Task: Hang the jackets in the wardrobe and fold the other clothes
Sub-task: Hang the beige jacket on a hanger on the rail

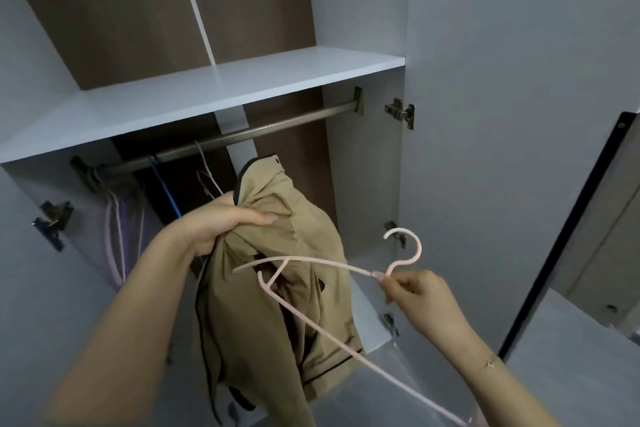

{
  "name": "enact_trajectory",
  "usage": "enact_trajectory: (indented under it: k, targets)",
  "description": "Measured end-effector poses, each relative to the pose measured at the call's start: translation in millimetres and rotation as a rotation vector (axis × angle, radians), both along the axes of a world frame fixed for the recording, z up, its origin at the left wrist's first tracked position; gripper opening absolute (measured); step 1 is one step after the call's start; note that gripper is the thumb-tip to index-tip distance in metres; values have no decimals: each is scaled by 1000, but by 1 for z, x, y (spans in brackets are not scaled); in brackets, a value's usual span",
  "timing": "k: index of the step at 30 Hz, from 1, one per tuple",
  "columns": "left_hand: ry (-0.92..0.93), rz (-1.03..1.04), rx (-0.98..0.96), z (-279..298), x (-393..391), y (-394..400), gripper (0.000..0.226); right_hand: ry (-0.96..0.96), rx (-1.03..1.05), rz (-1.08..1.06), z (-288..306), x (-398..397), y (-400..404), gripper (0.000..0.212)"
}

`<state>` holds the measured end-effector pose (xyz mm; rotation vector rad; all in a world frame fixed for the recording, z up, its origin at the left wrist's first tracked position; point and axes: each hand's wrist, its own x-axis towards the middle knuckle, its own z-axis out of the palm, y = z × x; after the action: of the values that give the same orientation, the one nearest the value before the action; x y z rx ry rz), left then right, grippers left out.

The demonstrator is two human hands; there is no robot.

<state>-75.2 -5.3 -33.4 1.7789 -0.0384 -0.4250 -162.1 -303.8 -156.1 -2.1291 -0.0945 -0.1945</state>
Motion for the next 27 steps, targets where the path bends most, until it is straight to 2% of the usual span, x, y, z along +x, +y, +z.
enact_trajectory:
  k: [2,4,9,12,14,17,19,21,23,24,26,27]
  targets:
    - [-35,13,68,10,-12,8,52,87,162,-16,1,-3,-13,50]
    - [4,35,102,11,-25,14,52,116,249,-44,4,-3,-19,47]
    - [103,42,45,-18,-59,-11,47,15,154,11,-4,-14,33,53]
    - [84,41,-11,-30,-74,-38,37,30,101,-2,-22,-21,66,56]
    - [30,79,-6,-30,-84,-48,31,101,226,-47,-32,-18,67,56]
    - [-28,95,23,-34,-101,-43,37,196,512,-139,-36,-13,53,48]
    - [-37,72,80,-45,-115,-37,27,102,596,-177,-34,-13,42,48]
    - [-12,87,138,-60,-125,-32,25,-41,579,-151,-25,-15,31,51]
    - [37,47,214,-72,-131,-30,32,-159,509,-70,-11,-14,18,51]
    - [51,36,280,-72,-132,-29,45,-196,478,-36,-4,-12,12,51]
    - [18,142,421,-68,-127,-30,91,-246,411,15,12,-5,-1,50]
    - [-82,241,495,-60,-123,-32,109,-262,374,41,21,-2,-6,48]
